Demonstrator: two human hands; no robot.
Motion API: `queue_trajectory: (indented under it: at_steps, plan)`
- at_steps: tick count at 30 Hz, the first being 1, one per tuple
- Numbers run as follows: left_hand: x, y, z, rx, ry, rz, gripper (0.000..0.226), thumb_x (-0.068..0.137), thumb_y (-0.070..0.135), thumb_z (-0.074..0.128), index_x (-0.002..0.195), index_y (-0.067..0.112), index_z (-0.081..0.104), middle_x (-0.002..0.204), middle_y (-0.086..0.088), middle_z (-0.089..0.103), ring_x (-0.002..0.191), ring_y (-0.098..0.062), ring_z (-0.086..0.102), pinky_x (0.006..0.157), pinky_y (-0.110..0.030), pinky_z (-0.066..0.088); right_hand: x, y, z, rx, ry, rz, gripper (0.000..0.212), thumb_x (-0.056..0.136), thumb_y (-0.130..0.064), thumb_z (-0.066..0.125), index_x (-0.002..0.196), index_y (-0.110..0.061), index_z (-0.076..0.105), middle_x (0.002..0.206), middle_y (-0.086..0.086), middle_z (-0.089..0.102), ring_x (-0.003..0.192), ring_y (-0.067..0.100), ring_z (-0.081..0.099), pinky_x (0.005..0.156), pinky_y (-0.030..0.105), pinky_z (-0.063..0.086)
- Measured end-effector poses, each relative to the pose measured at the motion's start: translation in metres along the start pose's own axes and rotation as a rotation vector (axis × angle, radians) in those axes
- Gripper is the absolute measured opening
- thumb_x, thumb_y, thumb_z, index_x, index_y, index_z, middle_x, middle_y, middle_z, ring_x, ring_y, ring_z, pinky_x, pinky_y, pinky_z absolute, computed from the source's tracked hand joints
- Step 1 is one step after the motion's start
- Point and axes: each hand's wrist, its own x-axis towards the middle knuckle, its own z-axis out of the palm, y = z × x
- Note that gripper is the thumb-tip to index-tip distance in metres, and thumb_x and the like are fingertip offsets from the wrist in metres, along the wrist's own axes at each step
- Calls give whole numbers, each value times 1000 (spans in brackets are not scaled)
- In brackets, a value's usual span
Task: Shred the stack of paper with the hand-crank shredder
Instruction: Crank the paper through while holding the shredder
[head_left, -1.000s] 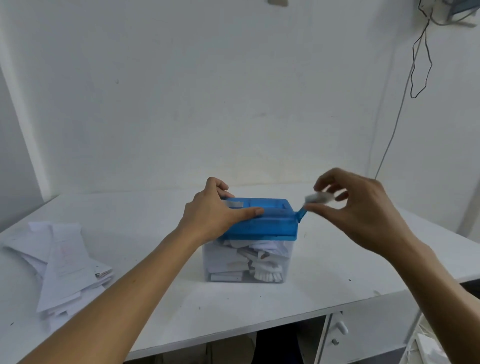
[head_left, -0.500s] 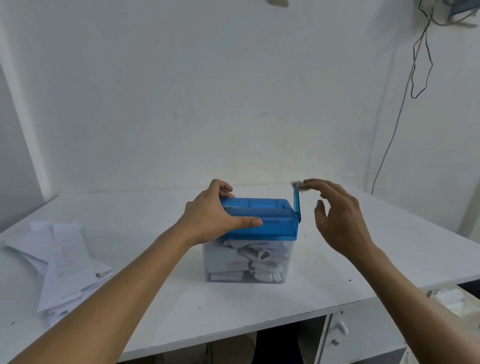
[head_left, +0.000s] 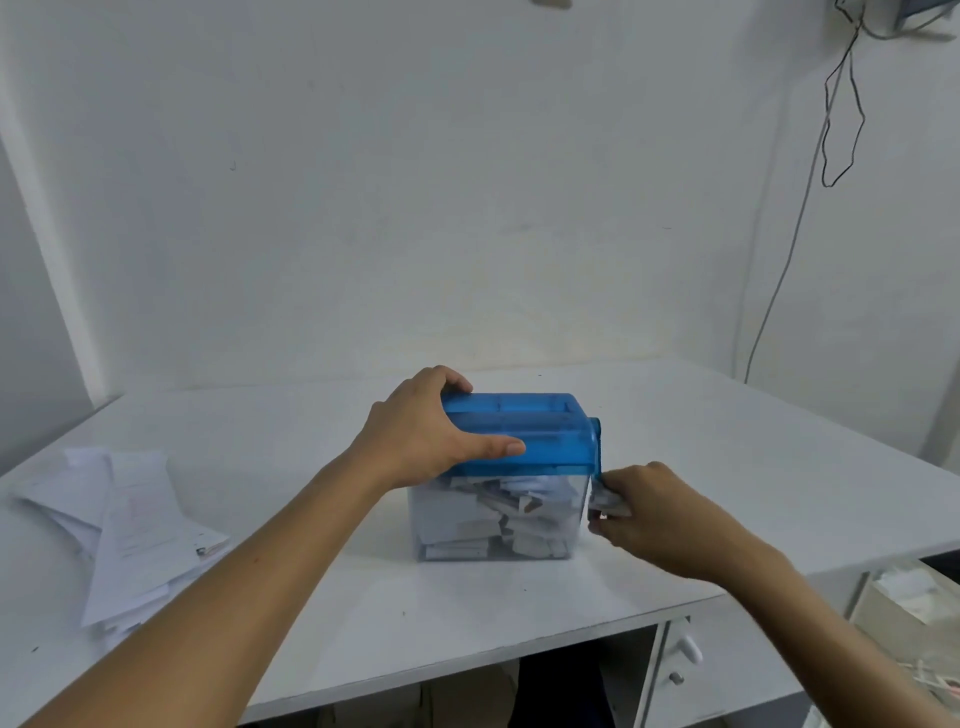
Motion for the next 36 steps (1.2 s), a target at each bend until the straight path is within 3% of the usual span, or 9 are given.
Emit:
queue_trajectory:
  at_steps: [2,6,12,18,25,28,30,33,36]
  plan:
    - [0,0,0,4,1,5,102,31,93,68,116,40,50,114,24,52,107,-6,55,101,-40,51,-11,-4,-18,-137,-27,-4,14,91,-41,64,91,-28,61,84,-10,66,75,11,62,70,28,55]
    - [2,0,1,16,8,2,102,31,93,68,117,40,50,114,24,52,108,-7,55,101,-40,51,-27,-15,-51,-133,52,-36,25,94,-41,64,113,-41,48,93,-18,68,81,5,63,67,19,50]
    - [5,-2,-1,18,-1,-22,100,30,93,70,113,41,49,112,22,53,107,-11,56,99,-41,51,-30,-9,-66,134,168,-138,21,80,-32,83,88,-37,64,84,-23,70,83,-1,67,78,29,60]
    - [7,2,-1,81,-56,-22,96,30,95,68,108,43,47,111,19,53,107,-14,55,97,-43,52,-19,-7,-84,427,280,-189,14,87,-28,74,97,-20,69,89,-9,77,79,9,74,75,28,60]
    - [6,2,0,74,-54,-17,98,32,93,68,112,42,47,115,18,52,109,-14,54,99,-44,51,62,-2,-62,489,499,-22,25,88,-42,75,105,-26,65,103,-13,69,76,7,71,68,25,58]
    - [5,2,0,81,-40,-30,96,32,93,69,111,43,47,115,17,52,109,-15,53,99,-43,50,80,3,-33,345,369,47,4,96,-27,66,99,-25,66,104,-5,70,70,4,65,61,15,49]
    - [4,3,0,80,-36,-44,95,33,93,68,110,44,47,115,17,52,109,-15,53,100,-42,48,76,8,-19,326,261,117,12,99,-18,57,100,-21,69,95,-2,71,68,9,65,58,16,49]
    - [3,4,0,73,-34,-56,95,33,93,68,111,43,47,115,17,52,109,-15,52,100,-43,48,65,15,-15,335,65,168,17,102,-17,51,103,-15,68,85,-2,68,71,15,66,71,26,59]
    - [1,6,-1,81,-36,-51,88,46,87,76,114,40,47,114,19,51,110,-13,52,103,-44,46,62,18,-18,319,-5,154,20,103,-20,52,106,-13,71,76,-3,65,65,11,59,65,20,52]
